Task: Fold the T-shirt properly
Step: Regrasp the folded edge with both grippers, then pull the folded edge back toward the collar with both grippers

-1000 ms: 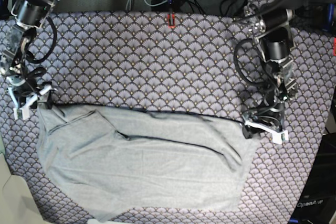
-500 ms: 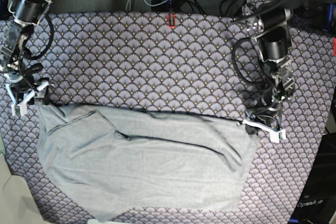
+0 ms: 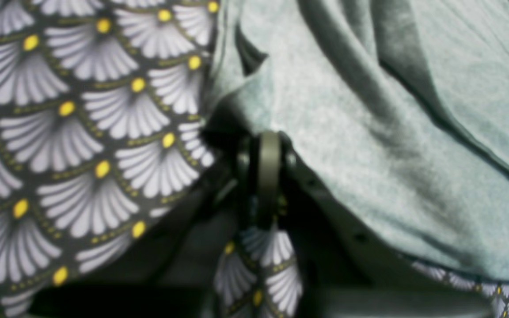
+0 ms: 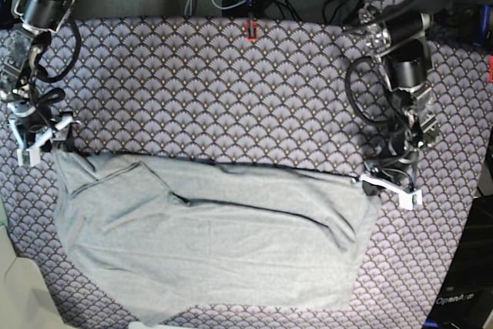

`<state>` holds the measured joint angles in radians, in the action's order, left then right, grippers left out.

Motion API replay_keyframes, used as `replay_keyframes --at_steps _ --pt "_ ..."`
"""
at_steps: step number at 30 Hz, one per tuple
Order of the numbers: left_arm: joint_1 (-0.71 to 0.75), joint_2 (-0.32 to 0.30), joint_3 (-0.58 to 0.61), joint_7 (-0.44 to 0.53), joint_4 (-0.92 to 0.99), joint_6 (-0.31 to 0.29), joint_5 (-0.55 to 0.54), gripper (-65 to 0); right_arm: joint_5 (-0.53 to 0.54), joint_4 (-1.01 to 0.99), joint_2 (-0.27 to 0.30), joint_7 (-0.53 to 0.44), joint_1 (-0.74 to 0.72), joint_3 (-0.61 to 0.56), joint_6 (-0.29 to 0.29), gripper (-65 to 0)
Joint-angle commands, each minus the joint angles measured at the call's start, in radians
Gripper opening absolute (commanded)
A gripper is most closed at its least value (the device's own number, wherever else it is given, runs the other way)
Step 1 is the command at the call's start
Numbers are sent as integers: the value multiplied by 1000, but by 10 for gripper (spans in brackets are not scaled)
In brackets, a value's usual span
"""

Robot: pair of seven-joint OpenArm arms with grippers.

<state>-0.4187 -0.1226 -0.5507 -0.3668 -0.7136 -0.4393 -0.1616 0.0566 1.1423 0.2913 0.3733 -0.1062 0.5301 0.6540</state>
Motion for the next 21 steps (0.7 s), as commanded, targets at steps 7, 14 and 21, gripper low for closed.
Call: replay_keyframes --at_steps 7,14,21 --pt "-26 -18 -1 7 -16 -2 -2 -650 13 -31 32 -26 -33 2 -1 -302" --pt "-26 -19 -1 7 -16 -2 -2 -650 15 -204 65 -58 -102 2 2 -321" --pt "-27 -38 -1 7 -16 -2 -2 -650 15 -227 67 -142 -94 2 2 -586"
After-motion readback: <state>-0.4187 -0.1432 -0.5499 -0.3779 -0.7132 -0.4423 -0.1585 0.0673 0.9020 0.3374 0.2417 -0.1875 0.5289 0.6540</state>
